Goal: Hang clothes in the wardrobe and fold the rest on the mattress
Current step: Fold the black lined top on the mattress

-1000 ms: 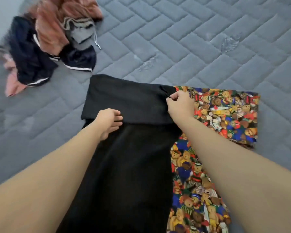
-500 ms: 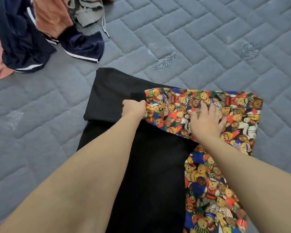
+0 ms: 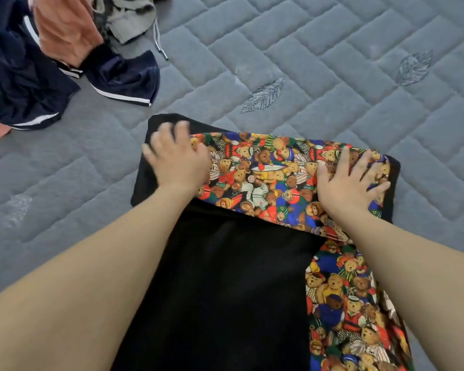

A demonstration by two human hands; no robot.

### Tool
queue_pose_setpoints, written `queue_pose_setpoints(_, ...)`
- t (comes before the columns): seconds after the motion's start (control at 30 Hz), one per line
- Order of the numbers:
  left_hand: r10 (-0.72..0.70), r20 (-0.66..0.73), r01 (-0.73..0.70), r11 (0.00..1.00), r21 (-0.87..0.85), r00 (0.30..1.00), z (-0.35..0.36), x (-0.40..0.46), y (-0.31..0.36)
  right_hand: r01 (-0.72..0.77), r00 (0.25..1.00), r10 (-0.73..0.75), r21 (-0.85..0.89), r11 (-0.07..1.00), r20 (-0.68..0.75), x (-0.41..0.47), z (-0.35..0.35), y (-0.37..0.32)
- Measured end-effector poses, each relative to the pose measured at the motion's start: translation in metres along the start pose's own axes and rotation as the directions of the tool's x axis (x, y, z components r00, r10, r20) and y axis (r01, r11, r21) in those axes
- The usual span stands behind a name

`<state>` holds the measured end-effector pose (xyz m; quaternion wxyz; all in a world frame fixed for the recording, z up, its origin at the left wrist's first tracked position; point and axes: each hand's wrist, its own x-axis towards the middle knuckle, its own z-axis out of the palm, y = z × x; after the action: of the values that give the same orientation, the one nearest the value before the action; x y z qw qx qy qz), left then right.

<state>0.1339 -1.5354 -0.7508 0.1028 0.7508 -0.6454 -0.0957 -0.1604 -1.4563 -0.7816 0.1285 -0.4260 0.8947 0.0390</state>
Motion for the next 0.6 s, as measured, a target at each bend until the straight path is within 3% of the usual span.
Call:
queue_pose_setpoints(0.07,0.230,0.144,-0.236,0.972,0.020,0.962,0.023,-0.009,0.025,0.068,0.998,-0.068,0.002,0.998,0.011,0.009,0.007,-0.004)
queue_pose_setpoints(0.1,0.262,0.219,-0.281,0.958,0.060,0.940,0.035,-0.010,0.028,0.085,0.996,-0.085,0.007,0.996,0.017,0.012,0.012,-0.005)
queue_pose_setpoints(0.17,0.200,0.272,-0.240,0.963,0.124,0.941,0.057,-0.011,0.012,0.102,0.995,-0.102,0.028,0.994,-0.018,0.015,0.025,-0.007)
queue_pose_setpoints(0.37,0.212,0.074,-0.222,0.957,0.188,0.975,0.093,-0.015,-0.014,0.110,0.976,-0.101,0.035,0.993,-0.191,0.017,0.055,-0.005)
queue_pose_setpoints(0.6,0.202,0.103,-0.219,0.954,0.204,0.974,0.096,-0.011,-0.013,0.114,0.976,-0.107,0.027,0.993,-0.188,0.021,0.055,-0.007)
